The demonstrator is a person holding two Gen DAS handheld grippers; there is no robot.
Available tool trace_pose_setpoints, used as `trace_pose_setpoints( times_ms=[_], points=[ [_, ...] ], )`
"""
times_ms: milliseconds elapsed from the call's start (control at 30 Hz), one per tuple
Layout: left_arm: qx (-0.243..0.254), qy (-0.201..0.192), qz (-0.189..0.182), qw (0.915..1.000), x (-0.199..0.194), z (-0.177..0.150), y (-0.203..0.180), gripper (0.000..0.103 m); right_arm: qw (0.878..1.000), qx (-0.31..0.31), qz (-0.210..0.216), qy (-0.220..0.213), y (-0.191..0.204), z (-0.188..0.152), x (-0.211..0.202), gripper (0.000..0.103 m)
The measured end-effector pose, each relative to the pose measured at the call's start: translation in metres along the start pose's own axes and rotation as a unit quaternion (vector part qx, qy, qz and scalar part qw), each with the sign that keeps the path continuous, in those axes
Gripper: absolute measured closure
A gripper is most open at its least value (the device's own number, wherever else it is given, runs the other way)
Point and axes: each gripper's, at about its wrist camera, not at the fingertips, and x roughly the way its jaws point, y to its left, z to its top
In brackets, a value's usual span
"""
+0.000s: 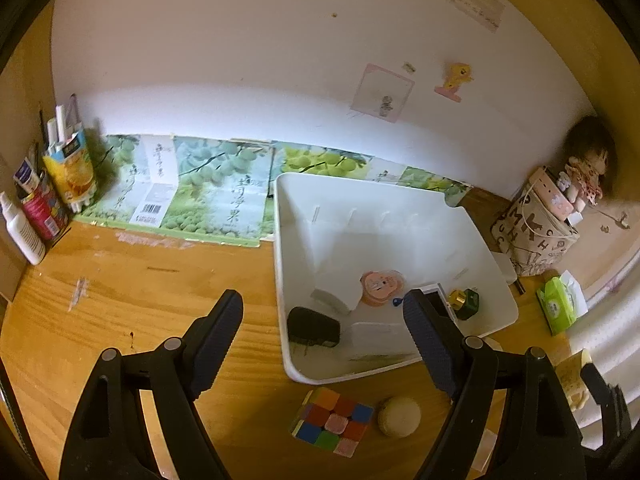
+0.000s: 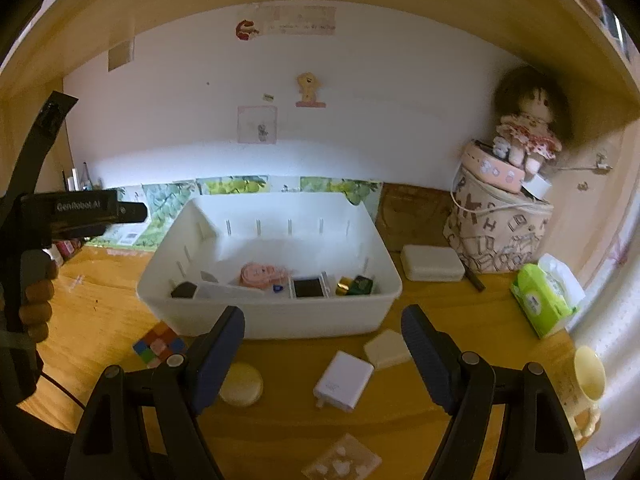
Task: Organize rigid objects
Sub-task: 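Raise both grippers out of the bin and back over the desk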
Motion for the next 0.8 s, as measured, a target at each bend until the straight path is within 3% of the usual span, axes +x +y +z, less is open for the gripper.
trace_pose_setpoints(
  times_ms=[267, 800],
  points=[
    [-0.004, 0.012, 0.011, 0.9999, -0.005, -0.009, -0.004, 0.018, 1.0, -0.002, -0.002, 0.015, -0.009, -0.02, -0.01, 0.022],
    [-0.041, 0.048, 0.032, 0.9975, -0.012, -0.038, -0.049, 0.018, 0.995, -0.063, 0.07, 0.045, -0.051, -0.033, -0.013, 0.022]
  ],
)
